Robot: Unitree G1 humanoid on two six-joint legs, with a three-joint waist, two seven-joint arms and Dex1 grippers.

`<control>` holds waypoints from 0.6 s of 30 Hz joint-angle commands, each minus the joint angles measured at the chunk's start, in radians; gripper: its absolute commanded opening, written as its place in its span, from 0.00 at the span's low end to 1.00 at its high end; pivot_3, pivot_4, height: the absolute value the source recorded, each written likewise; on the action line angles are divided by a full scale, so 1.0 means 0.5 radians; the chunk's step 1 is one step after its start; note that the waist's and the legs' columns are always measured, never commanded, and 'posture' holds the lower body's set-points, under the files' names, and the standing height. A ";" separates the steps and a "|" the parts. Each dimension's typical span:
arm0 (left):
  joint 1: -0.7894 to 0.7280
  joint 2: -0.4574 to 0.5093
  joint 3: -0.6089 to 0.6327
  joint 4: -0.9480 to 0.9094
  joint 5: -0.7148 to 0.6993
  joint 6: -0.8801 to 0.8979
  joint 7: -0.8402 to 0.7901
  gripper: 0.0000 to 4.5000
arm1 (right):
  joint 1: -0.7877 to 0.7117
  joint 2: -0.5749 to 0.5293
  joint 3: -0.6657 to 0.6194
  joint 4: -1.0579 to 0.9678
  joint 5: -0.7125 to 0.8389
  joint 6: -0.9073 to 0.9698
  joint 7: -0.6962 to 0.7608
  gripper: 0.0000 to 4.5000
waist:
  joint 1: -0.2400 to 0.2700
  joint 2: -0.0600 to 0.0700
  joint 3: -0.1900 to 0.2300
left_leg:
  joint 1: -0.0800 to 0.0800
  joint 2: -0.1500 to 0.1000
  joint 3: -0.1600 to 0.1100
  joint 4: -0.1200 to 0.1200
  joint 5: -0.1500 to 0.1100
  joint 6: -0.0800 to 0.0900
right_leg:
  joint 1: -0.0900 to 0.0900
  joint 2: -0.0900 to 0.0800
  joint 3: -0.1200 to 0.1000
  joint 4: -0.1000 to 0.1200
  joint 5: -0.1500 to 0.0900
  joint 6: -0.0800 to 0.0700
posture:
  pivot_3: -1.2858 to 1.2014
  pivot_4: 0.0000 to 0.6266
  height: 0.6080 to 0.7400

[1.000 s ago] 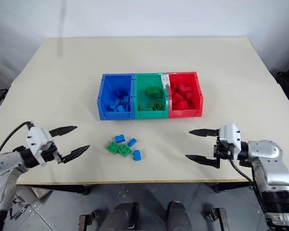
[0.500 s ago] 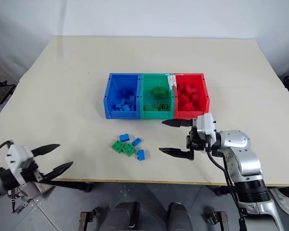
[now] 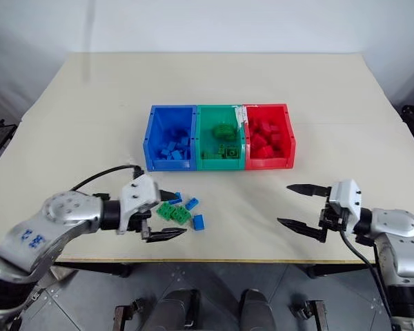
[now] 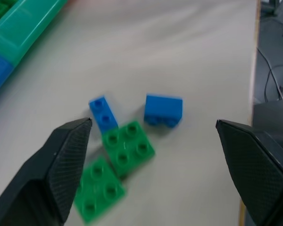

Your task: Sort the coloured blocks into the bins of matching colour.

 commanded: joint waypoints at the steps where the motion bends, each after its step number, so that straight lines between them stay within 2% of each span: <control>1: -0.269 -0.118 -0.303 0.007 0.053 0.351 0.076 0.99 | 0.143 -0.014 -0.120 -0.187 0.038 -0.018 -0.060 1.00 | 0.008 0.000 0.000 | -0.001 -0.001 -0.002 0.001 0.000 0.000 | 0.002 0.000 -0.001 0.000 0.000 0.001 | 0.52 0.24 1.00; 7: -0.491 -0.241 -0.527 0.179 0.108 0.555 0.132 0.99 | 0.328 0.023 -0.159 -0.449 0.087 0.041 -0.196 1.00 | -0.005 0.000 0.000 | -0.003 -0.007 -0.001 0.003 0.002 0.001 | 0.000 0.002 0.003 -0.001 0.002 0.004 | 0.52 0.24 1.00; 16: -0.522 -0.197 -0.679 0.181 0.142 0.662 0.129 0.99 | 0.340 0.039 -0.145 -0.599 0.125 0.101 -0.317 1.00 | 0.003 0.000 0.000 | -0.003 -0.004 -0.003 0.005 0.003 0.000 | 0.001 0.000 0.004 -0.003 0.002 0.004 | 0.52 0.24 1.00; 18: -0.498 -0.231 -0.667 0.200 0.146 0.646 0.151 0.91 | 0.325 0.045 -0.127 -0.605 0.126 0.104 -0.325 1.00 | 0.004 0.000 0.000 | -0.003 -0.004 -0.003 0.006 0.004 0.000 | 0.001 0.000 0.004 -0.003 0.002 0.004 | 0.52 0.24 1.00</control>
